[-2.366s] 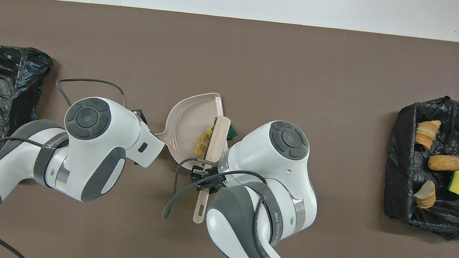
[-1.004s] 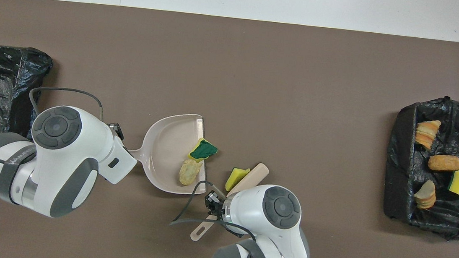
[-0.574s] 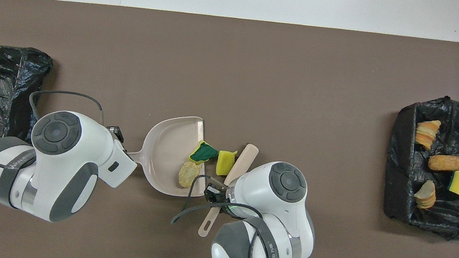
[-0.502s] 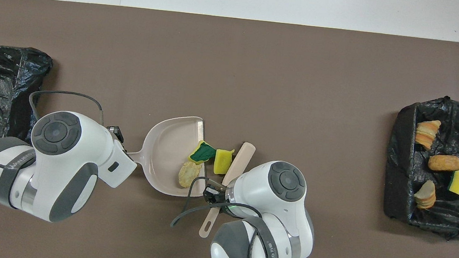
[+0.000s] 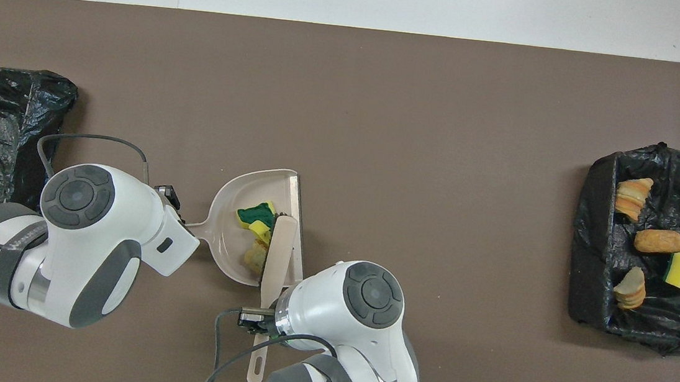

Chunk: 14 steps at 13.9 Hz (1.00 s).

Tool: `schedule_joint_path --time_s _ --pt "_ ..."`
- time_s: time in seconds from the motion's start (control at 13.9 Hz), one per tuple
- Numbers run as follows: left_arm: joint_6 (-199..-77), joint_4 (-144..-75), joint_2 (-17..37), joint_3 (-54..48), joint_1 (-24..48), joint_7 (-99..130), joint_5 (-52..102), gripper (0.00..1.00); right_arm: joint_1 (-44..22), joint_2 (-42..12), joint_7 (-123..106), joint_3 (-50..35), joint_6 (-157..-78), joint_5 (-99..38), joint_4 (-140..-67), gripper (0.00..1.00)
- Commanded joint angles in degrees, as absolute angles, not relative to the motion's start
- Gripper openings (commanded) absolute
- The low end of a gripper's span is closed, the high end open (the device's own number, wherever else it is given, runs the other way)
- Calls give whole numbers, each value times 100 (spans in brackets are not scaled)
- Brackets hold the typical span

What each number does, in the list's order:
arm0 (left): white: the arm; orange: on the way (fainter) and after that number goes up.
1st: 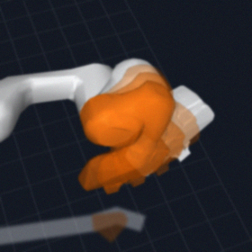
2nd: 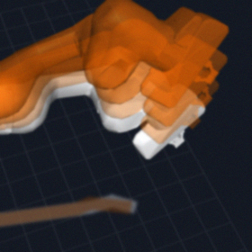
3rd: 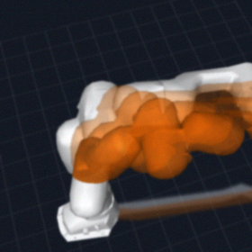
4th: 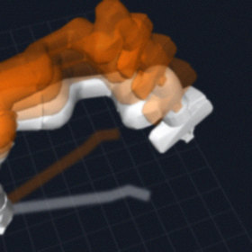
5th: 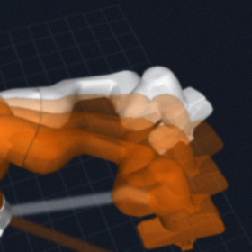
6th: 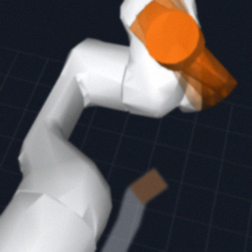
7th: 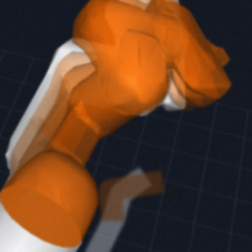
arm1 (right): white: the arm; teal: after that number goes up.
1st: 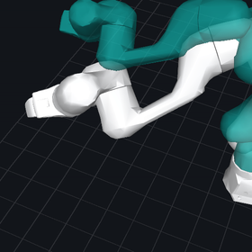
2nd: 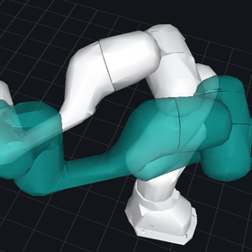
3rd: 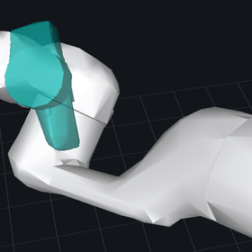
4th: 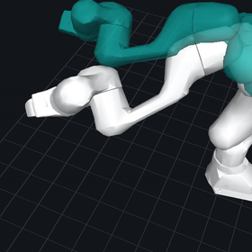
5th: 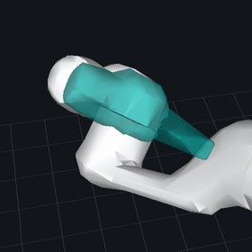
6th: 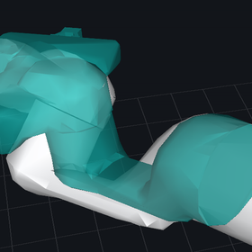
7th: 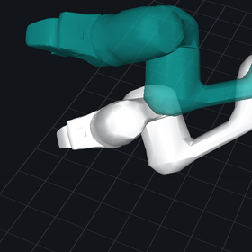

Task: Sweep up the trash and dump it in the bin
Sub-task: 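Lift the loaded dustpan with the left gripper while the right gripper withdraws, then carry the dustpan with the left gripper while the right gripper drops the brush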

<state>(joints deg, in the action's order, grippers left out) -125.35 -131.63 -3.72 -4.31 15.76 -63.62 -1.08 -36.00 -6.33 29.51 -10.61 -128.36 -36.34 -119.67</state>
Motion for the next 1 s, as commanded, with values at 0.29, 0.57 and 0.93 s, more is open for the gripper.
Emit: schedule_joint_path --time_s 0.29,0.57,0.93 --pt "-12586 -13280 -562 -422 950 -6214 817 0 -3192 -247 3604 -949 -11648 -3368 -11400 0" --pt "-12577 -13272 -571 -396 669 -6223 1256 0 -3023 8 3621 -958 -10803 -2436 -11451 0" --pt "-12175 -12878 -782 -378 292 -6153 1275 0 -2918 422 3419 -993 -10775 -1971 -12382 0"
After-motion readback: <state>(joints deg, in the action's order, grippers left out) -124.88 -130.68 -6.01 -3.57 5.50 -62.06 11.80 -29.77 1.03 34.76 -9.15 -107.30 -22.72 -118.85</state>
